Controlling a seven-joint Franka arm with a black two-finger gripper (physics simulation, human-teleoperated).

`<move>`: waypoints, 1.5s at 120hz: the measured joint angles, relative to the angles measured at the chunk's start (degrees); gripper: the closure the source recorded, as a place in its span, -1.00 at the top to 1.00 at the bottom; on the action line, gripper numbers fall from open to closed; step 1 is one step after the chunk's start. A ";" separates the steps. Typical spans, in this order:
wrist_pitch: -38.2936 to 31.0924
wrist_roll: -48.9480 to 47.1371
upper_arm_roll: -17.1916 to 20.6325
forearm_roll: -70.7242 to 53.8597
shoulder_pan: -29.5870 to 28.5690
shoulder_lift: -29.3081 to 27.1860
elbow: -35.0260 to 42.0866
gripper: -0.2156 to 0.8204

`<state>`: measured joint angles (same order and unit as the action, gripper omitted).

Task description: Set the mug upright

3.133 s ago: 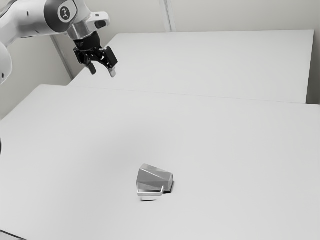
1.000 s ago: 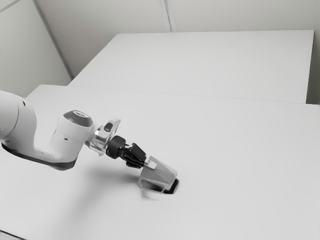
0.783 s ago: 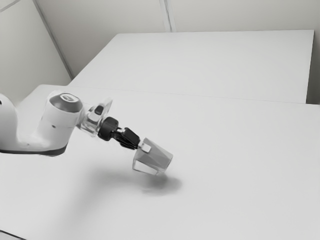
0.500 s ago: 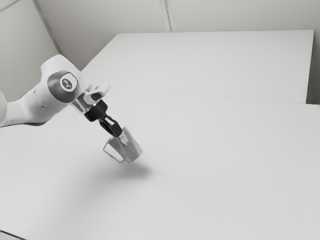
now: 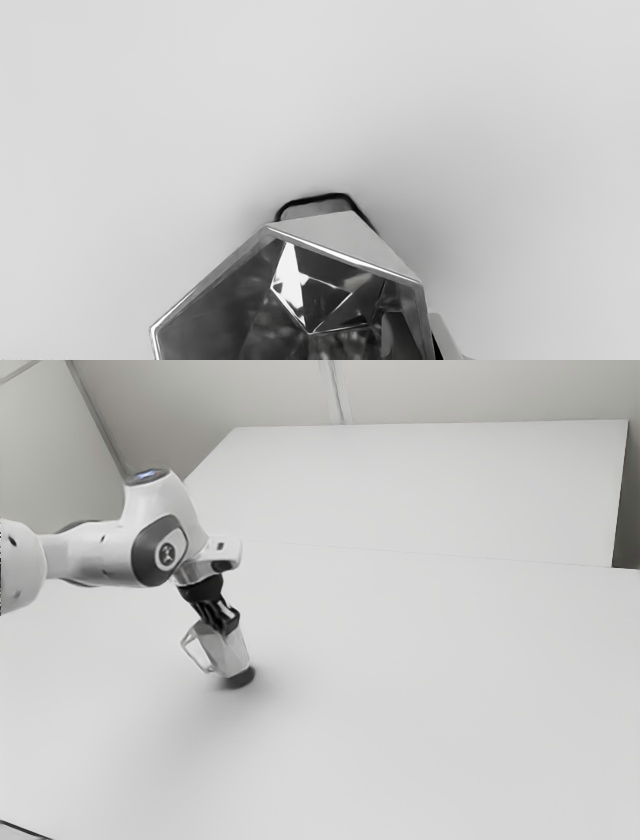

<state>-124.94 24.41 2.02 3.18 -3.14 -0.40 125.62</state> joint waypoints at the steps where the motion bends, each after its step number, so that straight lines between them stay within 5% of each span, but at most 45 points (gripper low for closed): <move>1: -0.12 -0.26 0.01 -0.09 0.01 0.14 0.04 -0.93; 24: -1.86 -5.19 0.08 -0.86 0.35 2.33 0.56 -0.80; 51: -2.49 -8.94 0.26 -0.65 0.11 2.72 0.79 0.02; 76: -2.08 -11.29 1.47 -0.47 -1.00 -0.33 0.08 0.37; 145: 21.53 -14.29 1.33 -0.50 1.61 2.24 -34.54 0.57; 180: 28.60 -15.12 1.32 -0.57 -0.41 2.27 -36.92 0.58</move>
<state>-96.35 9.29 3.34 2.61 -3.55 1.87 88.69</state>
